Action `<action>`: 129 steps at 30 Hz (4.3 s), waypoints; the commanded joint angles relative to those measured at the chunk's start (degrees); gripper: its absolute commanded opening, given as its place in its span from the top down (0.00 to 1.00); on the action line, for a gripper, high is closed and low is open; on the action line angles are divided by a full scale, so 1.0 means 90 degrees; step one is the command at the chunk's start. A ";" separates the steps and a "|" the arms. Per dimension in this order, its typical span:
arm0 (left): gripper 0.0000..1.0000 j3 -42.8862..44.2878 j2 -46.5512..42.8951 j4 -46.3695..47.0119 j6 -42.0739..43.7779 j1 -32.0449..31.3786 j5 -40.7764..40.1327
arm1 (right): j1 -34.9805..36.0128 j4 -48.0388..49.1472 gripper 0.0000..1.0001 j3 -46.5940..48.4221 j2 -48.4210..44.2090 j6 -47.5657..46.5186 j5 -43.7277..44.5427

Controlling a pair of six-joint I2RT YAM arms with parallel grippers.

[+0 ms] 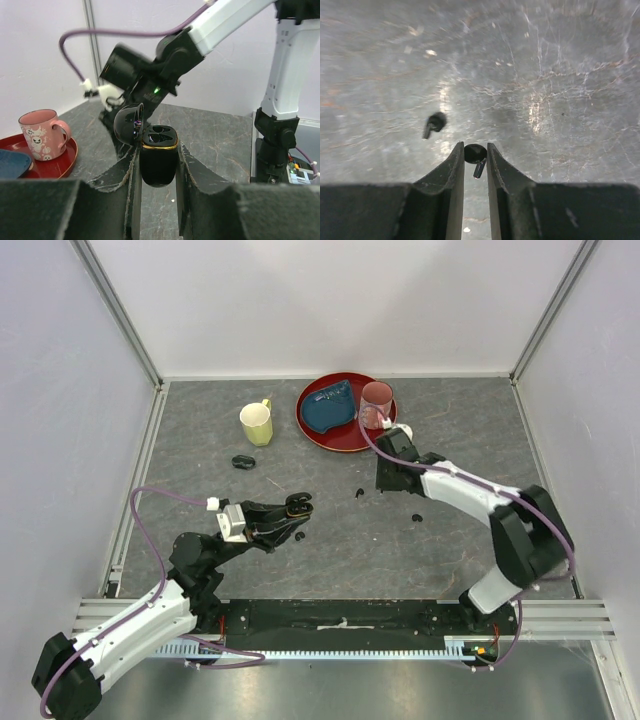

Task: Insert the wireless bluetooth earbuds into the charging case
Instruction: Pick up the earbud from the center of the board, then place the earbud in the charging case.

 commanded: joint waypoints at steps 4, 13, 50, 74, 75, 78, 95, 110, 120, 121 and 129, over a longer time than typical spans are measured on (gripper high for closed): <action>0.98 0.0068 0.0042 0.0348 -0.0079 -0.0023 -0.0370 | 0.0453 0.0972 0.91 -0.0423 -0.2061 -0.0627 0.0200; 0.98 0.0058 0.0276 0.0778 -0.0382 -0.0023 -0.0497 | 0.1478 0.1840 0.95 -0.0891 -0.4083 -0.0833 0.0952; 0.98 0.0077 0.0882 0.1540 -0.0499 -0.0023 -0.0526 | 0.4721 0.5660 1.00 -0.1517 -0.4047 -0.2366 0.2018; 0.98 0.0048 0.0833 0.1657 -0.0597 -0.0013 -0.0477 | 0.4731 0.5690 1.00 -0.1409 -0.3480 -0.2552 0.1539; 0.98 0.0048 0.0823 0.1657 -0.0607 -0.0013 -0.0468 | 0.4722 0.5700 1.00 -0.1419 -0.3480 -0.2552 0.1548; 0.98 0.0058 0.0794 0.1657 -0.0607 -0.0013 -0.0448 | 0.4731 0.5709 1.00 -0.1439 -0.3451 -0.2542 0.1539; 0.98 0.0048 0.0706 0.1648 -0.0626 -0.0013 -0.0389 | 0.4741 0.5768 1.00 -0.1634 -0.3412 -0.2863 0.1597; 0.98 0.0077 0.0774 0.1667 -0.0607 -0.0023 -0.0438 | 0.4731 0.5426 1.00 -0.1624 -0.3510 -0.3245 0.1519; 0.98 0.0068 0.0745 0.1648 -0.0597 -0.0023 -0.0458 | 0.4741 0.5309 1.00 -0.1576 -0.3500 -0.3352 0.1607; 0.98 0.0068 0.0755 0.1648 -0.0597 -0.0013 -0.0448 | 0.4741 0.5270 1.00 -0.1556 -0.3500 -0.3352 0.1588; 0.98 0.0077 0.0784 0.1658 -0.0548 -0.0013 -0.0546 | 0.4731 0.5153 1.00 -0.1595 -0.3490 -0.3577 0.1324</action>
